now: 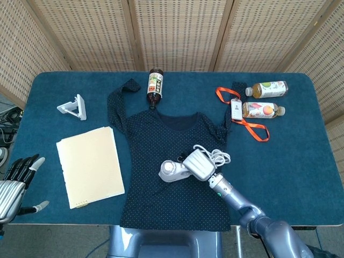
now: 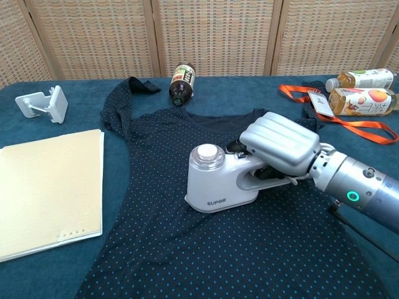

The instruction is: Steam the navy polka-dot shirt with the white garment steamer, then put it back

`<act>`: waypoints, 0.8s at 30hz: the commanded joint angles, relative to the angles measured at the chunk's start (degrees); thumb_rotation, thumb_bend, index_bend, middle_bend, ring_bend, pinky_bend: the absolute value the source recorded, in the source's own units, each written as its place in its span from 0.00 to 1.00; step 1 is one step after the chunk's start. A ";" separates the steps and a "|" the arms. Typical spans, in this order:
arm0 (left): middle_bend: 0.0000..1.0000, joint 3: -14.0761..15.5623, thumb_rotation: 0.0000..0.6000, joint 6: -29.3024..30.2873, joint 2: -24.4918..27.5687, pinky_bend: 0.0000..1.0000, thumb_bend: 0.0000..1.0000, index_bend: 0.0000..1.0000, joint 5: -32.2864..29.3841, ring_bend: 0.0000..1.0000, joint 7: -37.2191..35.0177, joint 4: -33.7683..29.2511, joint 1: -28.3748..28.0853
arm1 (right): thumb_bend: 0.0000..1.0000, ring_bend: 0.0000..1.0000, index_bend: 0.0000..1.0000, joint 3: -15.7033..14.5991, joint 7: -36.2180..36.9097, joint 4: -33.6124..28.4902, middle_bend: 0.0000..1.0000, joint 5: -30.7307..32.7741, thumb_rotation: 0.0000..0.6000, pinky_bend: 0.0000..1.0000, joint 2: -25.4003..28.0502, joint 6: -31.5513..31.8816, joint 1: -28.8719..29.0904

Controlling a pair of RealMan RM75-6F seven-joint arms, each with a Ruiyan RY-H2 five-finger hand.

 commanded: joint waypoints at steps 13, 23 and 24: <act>0.00 0.12 1.00 0.28 0.01 0.00 0.00 0.00 0.45 0.00 0.00 -0.01 0.13 | 0.80 0.81 0.87 -4.68 -2.22 -13.23 0.73 -7.00 1.00 1.00 6.40 3.39 -0.90; 0.00 0.20 1.00 0.64 0.00 0.00 0.00 0.00 0.75 0.00 -0.04 0.00 0.31 | 0.80 0.81 0.87 -3.57 -2.59 -11.08 0.73 -6.96 1.00 1.00 6.15 2.77 -1.49; 0.00 0.20 1.00 0.64 0.00 0.00 0.00 0.00 0.80 0.00 -0.05 -0.02 0.30 | 0.80 0.81 0.87 -3.31 -2.35 -10.35 0.73 -6.73 1.00 1.00 5.97 2.59 -1.56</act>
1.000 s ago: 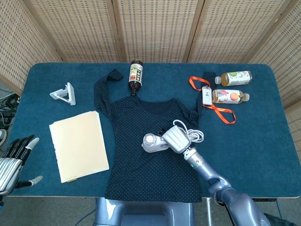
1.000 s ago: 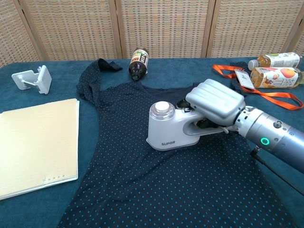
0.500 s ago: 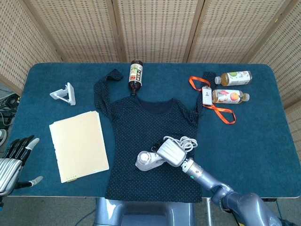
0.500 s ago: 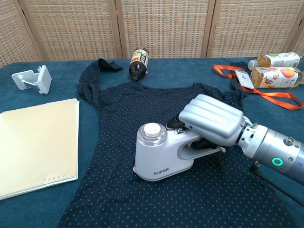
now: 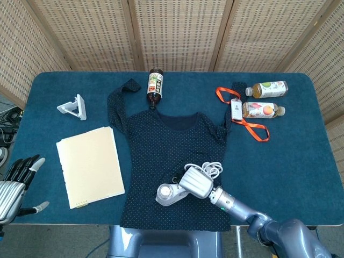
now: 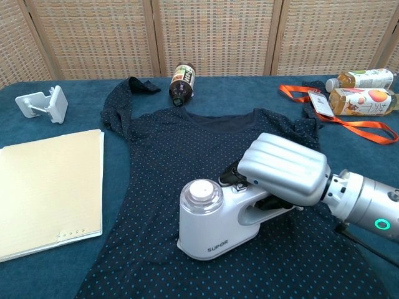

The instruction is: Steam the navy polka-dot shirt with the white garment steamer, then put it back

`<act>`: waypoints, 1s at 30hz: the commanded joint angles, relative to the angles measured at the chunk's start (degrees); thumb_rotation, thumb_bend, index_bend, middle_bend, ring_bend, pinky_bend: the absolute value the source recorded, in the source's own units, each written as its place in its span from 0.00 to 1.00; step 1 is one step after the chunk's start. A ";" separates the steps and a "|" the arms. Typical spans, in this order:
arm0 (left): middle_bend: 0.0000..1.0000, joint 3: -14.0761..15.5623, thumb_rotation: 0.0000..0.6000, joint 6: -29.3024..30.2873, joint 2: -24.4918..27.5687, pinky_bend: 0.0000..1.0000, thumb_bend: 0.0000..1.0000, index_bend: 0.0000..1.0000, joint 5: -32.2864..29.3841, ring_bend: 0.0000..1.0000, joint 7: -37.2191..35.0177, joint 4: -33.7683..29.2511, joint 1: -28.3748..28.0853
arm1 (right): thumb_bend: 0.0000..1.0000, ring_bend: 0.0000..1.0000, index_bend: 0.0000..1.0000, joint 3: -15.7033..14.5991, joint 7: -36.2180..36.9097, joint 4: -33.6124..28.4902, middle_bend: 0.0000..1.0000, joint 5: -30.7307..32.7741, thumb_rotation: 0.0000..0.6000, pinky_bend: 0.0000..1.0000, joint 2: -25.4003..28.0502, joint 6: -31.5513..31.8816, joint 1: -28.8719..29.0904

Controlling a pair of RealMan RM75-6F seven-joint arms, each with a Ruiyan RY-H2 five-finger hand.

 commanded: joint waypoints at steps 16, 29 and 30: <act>0.00 -0.08 1.00 -0.60 -0.30 0.00 0.00 0.00 -0.31 0.00 0.63 -0.26 -0.25 | 0.81 0.81 0.87 4.85 5.23 16.59 0.73 6.18 1.00 1.00 -4.49 -4.81 -2.03; 0.00 -0.01 1.00 -0.85 -0.46 0.00 0.00 0.00 -0.35 0.00 1.02 -0.50 -0.31 | 0.81 0.81 0.87 0.20 8.11 16.21 0.73 2.21 1.00 1.00 -4.54 -1.81 -4.27; 0.00 -0.03 1.00 -0.78 -0.47 0.00 0.00 0.00 -0.28 0.00 1.01 -0.55 -0.31 | 0.81 0.81 0.87 -0.23 8.21 15.76 0.73 1.74 1.00 1.00 -4.49 -1.31 -4.39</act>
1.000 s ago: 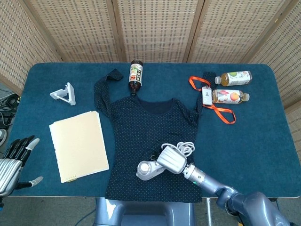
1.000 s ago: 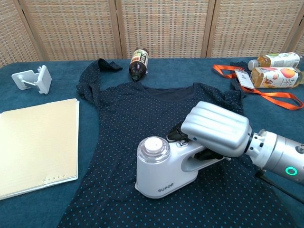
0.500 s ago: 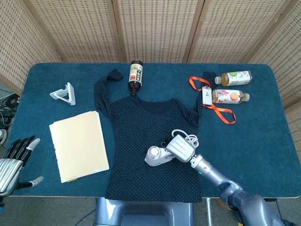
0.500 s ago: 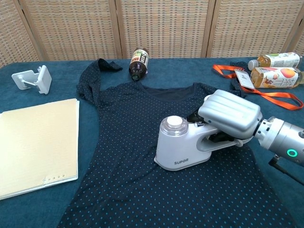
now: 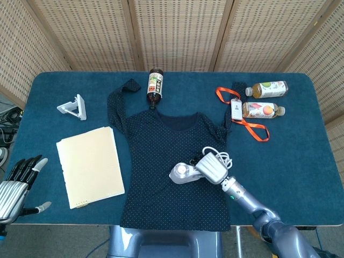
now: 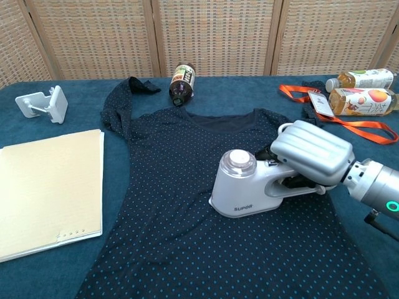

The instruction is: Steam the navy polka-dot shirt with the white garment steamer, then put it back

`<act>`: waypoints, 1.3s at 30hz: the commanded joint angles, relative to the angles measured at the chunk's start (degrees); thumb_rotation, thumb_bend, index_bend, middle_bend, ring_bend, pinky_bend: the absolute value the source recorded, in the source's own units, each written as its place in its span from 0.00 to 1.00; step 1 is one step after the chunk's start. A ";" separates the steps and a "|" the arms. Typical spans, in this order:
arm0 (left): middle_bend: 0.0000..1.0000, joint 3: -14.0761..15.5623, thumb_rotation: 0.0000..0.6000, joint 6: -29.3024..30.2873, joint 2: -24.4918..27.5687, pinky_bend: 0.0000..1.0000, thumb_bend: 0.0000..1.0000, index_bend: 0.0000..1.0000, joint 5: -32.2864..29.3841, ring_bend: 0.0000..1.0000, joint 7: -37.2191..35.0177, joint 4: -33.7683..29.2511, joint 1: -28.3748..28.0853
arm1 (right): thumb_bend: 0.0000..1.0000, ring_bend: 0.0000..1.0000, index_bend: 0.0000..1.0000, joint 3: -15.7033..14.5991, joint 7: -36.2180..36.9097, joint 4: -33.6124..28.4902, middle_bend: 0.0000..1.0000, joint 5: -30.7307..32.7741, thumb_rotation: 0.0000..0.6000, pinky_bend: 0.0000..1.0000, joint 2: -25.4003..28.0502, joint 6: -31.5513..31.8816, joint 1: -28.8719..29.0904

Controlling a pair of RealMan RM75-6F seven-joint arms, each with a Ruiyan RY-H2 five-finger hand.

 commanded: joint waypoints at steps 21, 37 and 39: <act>0.00 0.21 1.00 1.19 0.43 0.00 0.00 0.00 1.19 0.00 -0.88 0.04 0.40 | 0.81 0.81 0.87 -6.15 -3.15 -10.23 0.73 -7.74 1.00 1.00 3.87 6.31 -1.83; 0.00 0.42 1.00 1.28 0.33 0.00 0.00 0.00 1.64 0.00 -0.70 0.06 0.52 | 0.80 0.81 0.87 -2.85 0.36 0.87 0.73 -4.30 1.00 1.00 3.08 4.22 -1.93; 0.00 0.39 1.00 1.26 0.33 0.00 0.00 0.00 1.66 0.00 -0.56 -0.09 0.49 | 0.81 0.81 0.87 -2.25 1.03 1.76 0.73 -3.84 1.00 1.00 3.22 4.71 -1.71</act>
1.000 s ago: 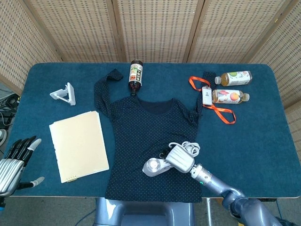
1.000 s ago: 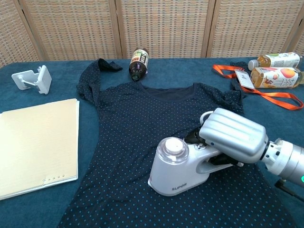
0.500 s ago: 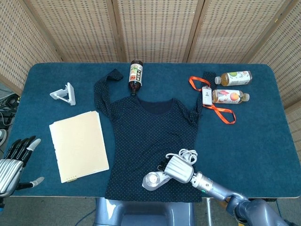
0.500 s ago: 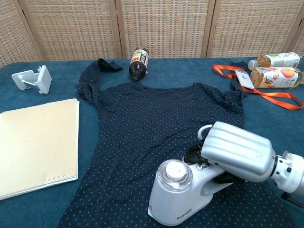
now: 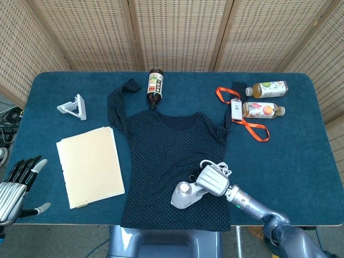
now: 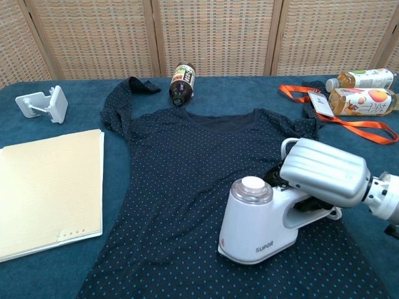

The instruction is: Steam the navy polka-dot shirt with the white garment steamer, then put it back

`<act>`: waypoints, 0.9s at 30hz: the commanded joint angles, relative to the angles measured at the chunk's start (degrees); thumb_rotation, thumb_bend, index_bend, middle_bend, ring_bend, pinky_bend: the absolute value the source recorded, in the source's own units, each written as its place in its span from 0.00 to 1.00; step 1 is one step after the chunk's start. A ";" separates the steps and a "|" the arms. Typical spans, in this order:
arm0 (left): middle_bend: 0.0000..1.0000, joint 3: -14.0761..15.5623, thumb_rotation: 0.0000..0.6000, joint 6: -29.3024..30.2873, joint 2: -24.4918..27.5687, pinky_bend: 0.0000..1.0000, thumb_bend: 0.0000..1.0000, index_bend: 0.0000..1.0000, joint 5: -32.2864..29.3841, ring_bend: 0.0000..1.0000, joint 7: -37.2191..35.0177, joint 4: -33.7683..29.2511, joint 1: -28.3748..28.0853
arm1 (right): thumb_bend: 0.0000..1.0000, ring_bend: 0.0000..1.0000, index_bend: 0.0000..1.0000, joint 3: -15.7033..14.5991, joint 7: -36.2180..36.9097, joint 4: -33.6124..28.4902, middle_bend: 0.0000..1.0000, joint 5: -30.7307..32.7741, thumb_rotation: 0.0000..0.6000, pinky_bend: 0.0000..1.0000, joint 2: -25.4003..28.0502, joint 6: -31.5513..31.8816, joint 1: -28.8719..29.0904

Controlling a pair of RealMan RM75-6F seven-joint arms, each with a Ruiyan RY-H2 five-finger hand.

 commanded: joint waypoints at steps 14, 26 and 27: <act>0.00 0.03 1.00 0.52 0.29 0.00 0.00 0.00 0.30 0.00 -0.49 0.01 0.20 | 0.81 0.81 0.87 8.25 4.50 1.99 0.73 6.98 1.00 1.00 5.19 3.93 2.59; 0.00 0.14 1.00 0.56 0.23 0.00 0.00 0.00 0.73 0.00 0.11 -0.45 0.26 | 0.81 0.81 0.87 16.91 6.96 6.82 0.73 17.87 1.00 1.00 9.72 -6.49 3.00; 0.00 0.14 1.00 0.49 0.20 0.00 0.00 0.00 0.77 0.00 0.24 -0.52 0.22 | 0.80 0.81 0.87 17.34 6.95 7.46 0.73 18.65 1.00 1.00 9.75 -8.16 2.90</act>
